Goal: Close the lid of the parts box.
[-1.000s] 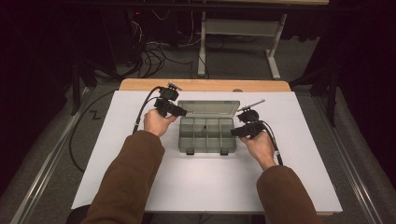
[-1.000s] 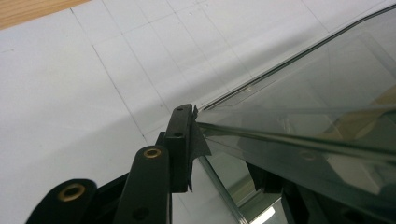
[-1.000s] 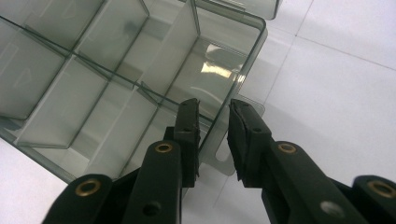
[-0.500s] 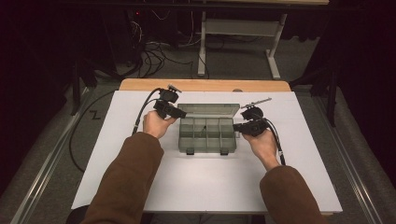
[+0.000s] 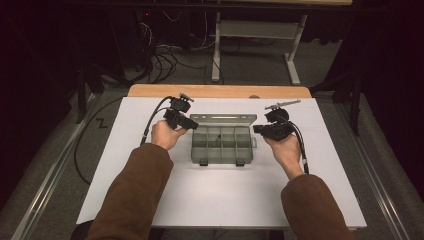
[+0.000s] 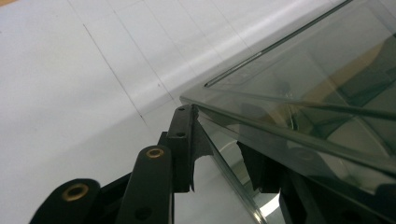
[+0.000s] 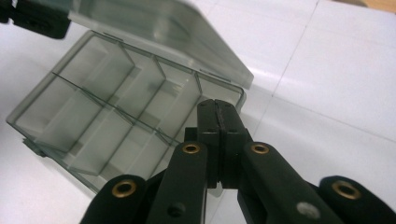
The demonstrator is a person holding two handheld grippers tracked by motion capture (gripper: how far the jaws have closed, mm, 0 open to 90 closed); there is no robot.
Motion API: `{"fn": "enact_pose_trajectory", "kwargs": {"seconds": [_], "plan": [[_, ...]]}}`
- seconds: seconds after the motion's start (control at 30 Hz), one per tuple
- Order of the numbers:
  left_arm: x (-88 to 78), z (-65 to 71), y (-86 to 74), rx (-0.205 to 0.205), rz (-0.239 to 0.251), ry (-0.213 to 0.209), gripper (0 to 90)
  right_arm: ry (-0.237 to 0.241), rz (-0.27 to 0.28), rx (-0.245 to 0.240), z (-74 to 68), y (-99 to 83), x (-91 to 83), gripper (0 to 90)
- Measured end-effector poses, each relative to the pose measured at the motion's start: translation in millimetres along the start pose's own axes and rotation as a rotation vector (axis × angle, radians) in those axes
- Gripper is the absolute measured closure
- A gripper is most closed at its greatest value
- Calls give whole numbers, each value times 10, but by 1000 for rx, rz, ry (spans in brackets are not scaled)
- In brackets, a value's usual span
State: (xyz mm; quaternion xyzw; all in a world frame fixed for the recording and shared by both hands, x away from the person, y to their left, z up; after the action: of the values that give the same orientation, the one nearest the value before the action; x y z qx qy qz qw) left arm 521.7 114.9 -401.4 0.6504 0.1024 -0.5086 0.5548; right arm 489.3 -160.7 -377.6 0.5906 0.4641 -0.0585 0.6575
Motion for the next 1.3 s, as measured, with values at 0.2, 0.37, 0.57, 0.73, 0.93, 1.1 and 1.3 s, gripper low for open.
{"fn": "enact_pose_trajectory", "kwargs": {"seconds": [0.2,0.37,0.57,0.73,0.93,1.1,1.3], "plan": [[-9,5,-49,-2,-19,-11,676,8,4,-9,-23,20,-19,900],[-41,21,-90,2,-23,-33,710,12,1,-16,-37,15,-32,900],[-121,18,-162,-5,-13,-61,754,18,-4,-29,-55,5,-69,900],[-219,38,-176,-6,9,-84,781,26,-8,-36,-60,-7,-81,900],[-289,63,-218,7,19,-91,793,33,-11,-42,-80,-15,-93,898],[-333,38,-240,2,30,-90,799,36,-13,-44,-80,-22,-104,896],[-391,-17,-243,-5,43,-75,817,42,-20,-53,-91,-57,-111,892]]}}
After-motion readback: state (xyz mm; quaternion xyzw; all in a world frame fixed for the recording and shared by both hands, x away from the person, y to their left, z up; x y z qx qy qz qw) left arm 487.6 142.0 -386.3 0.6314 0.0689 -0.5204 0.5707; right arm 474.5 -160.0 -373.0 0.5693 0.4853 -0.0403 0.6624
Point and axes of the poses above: each handheld gripper's, and its own axes: x roughly forward along the jaws, y roughly out of its top, z roughly to its right, the point moved 5 cm from there along x, roughly forward along the jaws, and after that the axes turned 4 degrees about z, right-handed, at the moved point
